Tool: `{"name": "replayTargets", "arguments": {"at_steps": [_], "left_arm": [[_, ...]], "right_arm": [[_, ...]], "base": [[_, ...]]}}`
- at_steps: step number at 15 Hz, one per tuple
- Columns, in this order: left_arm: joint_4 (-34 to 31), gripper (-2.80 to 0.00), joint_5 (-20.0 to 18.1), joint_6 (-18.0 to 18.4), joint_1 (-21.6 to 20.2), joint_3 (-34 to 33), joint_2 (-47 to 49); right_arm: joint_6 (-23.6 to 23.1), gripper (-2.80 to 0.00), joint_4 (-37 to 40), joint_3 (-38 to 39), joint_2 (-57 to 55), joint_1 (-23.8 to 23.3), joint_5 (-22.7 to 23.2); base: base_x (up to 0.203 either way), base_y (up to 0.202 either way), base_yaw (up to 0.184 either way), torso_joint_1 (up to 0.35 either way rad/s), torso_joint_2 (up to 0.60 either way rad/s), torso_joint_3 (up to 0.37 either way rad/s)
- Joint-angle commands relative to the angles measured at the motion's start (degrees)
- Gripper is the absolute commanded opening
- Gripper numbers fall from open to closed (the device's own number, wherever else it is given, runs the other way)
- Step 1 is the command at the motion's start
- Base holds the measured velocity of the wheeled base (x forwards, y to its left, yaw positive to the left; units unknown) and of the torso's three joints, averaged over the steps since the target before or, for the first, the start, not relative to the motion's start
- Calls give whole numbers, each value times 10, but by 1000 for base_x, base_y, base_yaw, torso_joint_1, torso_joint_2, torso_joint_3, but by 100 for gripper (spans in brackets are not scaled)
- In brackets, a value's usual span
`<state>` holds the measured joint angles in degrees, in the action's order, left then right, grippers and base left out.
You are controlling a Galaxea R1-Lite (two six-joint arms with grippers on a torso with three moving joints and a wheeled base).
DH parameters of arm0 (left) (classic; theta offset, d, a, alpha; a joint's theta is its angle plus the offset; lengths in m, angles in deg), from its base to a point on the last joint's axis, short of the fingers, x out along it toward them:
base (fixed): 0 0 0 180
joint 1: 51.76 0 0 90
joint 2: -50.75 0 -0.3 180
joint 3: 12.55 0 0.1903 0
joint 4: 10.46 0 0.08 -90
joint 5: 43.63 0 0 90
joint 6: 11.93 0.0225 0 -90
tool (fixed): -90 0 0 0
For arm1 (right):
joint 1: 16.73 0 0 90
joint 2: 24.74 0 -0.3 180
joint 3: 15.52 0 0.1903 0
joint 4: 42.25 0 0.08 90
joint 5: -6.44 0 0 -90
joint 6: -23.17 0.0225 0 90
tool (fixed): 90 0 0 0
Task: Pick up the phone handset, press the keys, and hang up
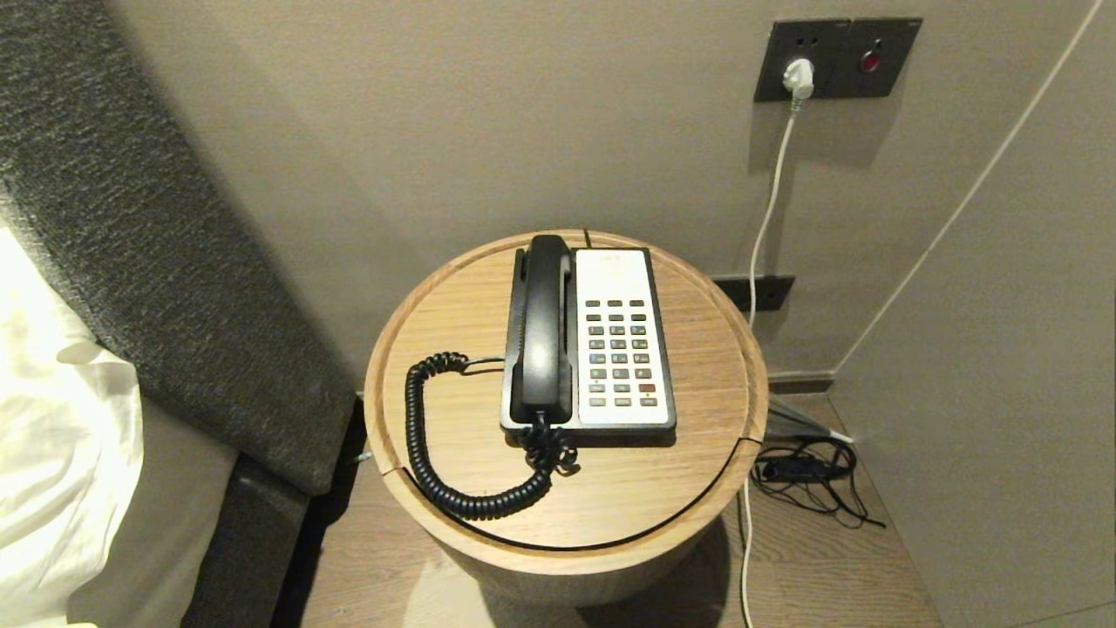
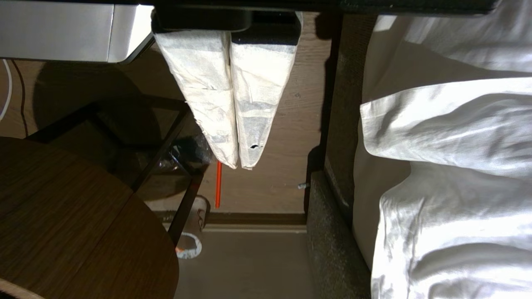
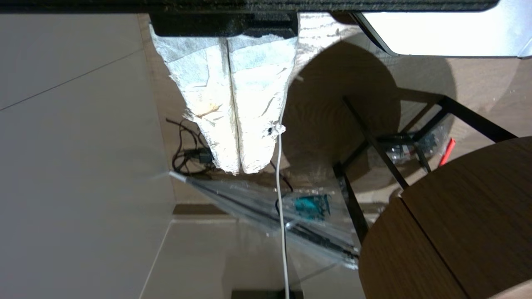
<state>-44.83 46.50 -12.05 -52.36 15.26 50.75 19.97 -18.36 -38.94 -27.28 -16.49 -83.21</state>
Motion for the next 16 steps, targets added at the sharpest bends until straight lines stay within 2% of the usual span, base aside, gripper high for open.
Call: {"name": "replayTargets", "arguments": {"at_steps": [1, 16], "left_arm": [[-1, -280, 0, -1, 0, 0, 1], [0, -280, 0, -2, 0, 0, 1]], "right_arm": [[0, -280, 0, 0, -2, 0, 0], [0, -280, 0, 0, -2, 0, 0]], "base": [[0, 0, 0, 2, 2, 191], [0, 0, 0, 2, 2, 200]]}}
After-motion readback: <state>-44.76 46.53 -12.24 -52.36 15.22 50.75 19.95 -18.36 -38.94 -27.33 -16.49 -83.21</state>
